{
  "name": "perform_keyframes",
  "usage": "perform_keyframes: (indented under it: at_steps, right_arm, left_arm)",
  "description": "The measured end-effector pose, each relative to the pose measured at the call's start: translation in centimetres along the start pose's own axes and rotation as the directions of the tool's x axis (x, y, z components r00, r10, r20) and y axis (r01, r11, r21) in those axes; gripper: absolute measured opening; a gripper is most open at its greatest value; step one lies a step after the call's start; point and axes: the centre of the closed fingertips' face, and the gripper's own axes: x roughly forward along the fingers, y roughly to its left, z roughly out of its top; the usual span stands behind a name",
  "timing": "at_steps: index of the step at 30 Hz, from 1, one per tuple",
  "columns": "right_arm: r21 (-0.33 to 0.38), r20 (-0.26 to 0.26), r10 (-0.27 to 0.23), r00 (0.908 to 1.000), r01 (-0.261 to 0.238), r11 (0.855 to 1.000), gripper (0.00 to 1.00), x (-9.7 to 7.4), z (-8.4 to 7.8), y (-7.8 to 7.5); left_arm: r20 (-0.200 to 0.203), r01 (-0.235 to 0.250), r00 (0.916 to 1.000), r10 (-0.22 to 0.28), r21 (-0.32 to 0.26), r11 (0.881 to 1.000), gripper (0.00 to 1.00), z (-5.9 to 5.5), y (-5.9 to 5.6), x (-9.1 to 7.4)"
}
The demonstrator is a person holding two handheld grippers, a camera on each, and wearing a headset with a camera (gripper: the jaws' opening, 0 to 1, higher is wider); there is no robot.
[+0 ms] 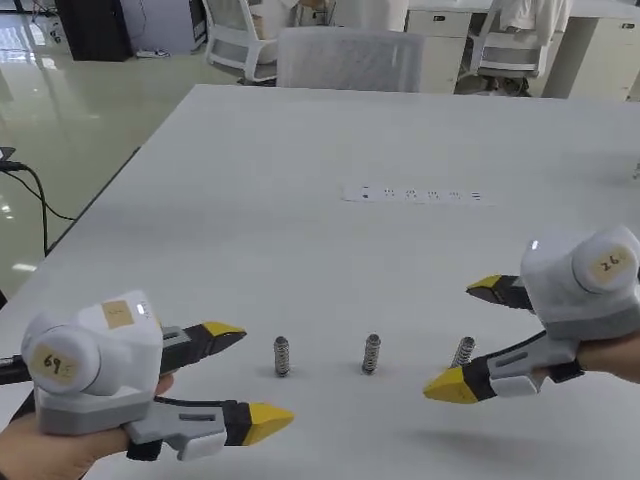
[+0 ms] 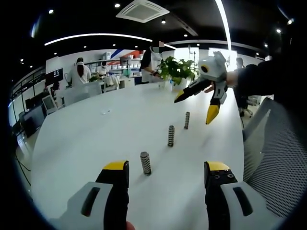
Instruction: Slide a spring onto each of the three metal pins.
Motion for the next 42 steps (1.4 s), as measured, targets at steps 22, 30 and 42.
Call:
perform_keyframes:
  at_steps: [22,30,42]
  right_arm:
    - [0.081,0.100,-0.067,0.9927,0.059,0.995,0.94,-2.1,-2.6,1.9]
    - [0.118,0.123,-0.086,0.9887,0.072,0.990,0.96,-2.4,-3.3,2.2]
    - [0.143,0.151,-0.105,0.9829,0.083,0.986,0.97,-2.3,-3.4,2.3]
  left_arm:
    - [0.013,-0.013,0.9998,0.013,-0.027,1.000,0.65,-0.4,-0.3,-0.1]
    - [0.013,-0.024,0.9996,0.025,-0.042,0.999,0.66,-0.8,-0.4,-0.4]
    - [0.021,-0.042,0.9988,0.044,-0.076,0.996,0.67,-1.5,-0.8,-0.6]
